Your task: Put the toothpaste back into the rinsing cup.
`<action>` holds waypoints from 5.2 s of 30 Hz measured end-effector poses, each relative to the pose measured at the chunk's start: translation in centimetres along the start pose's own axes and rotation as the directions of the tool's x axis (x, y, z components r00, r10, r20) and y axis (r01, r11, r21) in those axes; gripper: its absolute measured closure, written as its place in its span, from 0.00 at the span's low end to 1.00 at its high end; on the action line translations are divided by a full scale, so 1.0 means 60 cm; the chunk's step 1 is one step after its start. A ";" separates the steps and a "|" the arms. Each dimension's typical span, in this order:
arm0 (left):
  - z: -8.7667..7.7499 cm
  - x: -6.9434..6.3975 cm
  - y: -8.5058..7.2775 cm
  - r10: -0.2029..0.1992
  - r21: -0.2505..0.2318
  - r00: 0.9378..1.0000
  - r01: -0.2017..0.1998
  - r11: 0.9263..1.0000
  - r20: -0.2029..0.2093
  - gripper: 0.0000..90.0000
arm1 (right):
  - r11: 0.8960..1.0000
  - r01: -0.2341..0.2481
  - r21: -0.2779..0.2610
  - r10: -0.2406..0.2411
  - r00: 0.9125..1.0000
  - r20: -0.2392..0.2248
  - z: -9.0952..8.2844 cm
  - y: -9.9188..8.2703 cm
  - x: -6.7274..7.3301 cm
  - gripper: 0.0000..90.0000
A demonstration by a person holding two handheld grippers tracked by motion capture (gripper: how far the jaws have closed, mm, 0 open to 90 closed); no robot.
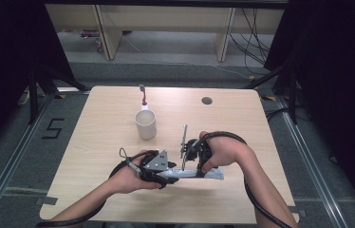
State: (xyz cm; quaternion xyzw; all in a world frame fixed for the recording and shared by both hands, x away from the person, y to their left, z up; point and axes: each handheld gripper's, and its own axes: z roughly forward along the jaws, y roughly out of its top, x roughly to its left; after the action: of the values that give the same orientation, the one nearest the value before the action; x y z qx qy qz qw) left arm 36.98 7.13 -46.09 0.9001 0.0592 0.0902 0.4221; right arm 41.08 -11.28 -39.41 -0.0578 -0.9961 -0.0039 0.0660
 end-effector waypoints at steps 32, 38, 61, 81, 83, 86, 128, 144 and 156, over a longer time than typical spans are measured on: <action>0.001 -0.012 -0.006 0.126 -0.046 0.991 -0.123 0.991 0.047 0.76 | 0.997 0.072 -0.005 -0.072 0.997 -0.004 -0.013 0.012 0.010 0.84; 0.000 -0.011 -0.006 0.149 -0.058 0.988 -0.147 0.987 0.029 0.77 | 0.999 0.049 -0.011 -0.049 0.999 -0.001 -0.019 0.008 0.013 0.80; -0.036 0.009 -0.047 -0.005 -0.220 0.995 -0.019 0.975 -0.104 0.78 | 0.757 -0.054 -0.651 0.285 0.924 0.254 -0.116 -0.101 0.020 0.61; -0.086 0.014 -0.063 -0.185 -0.441 0.956 0.068 0.895 -0.227 0.78 | 0.195 -0.304 -0.933 0.627 0.770 -0.120 0.029 -0.194 0.005 0.46; -0.086 0.014 -0.063 -0.189 -0.442 0.955 0.071 0.894 -0.229 0.78 | 0.200 -0.327 -0.924 0.614 0.776 -0.142 0.054 -0.181 0.003 0.45; -0.086 0.014 -0.064 -0.193 -0.442 0.953 0.073 0.894 -0.233 0.78 | 0.189 -0.355 -0.916 0.580 0.793 -0.188 0.080 -0.161 0.005 0.43; -0.068 0.013 -0.054 -0.159 -0.421 0.944 0.025 0.907 -0.288 0.79 | -0.184 -0.535 -0.825 0.267 0.780 -0.565 0.093 -0.054 -0.012 0.56; -0.059 0.013 -0.039 -0.167 -0.397 0.941 0.039 0.917 -0.293 0.70 | -0.026 -0.314 -0.949 0.367 0.880 -0.301 0.030 -0.042 0.023 0.84; -0.077 0.016 -0.018 -0.214 -0.385 0.932 0.090 0.919 -0.293 0.48 | 0.305 -0.073 -0.949 0.484 0.870 0.089 -0.023 -0.005 0.044 0.84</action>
State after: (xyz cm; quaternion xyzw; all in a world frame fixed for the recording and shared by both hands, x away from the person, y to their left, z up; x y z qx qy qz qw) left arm 36.90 11.44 -43.94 0.7706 0.1819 0.2150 0.5717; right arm 38.61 -11.31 -37.66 -0.2597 -0.7836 -0.5407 -0.1619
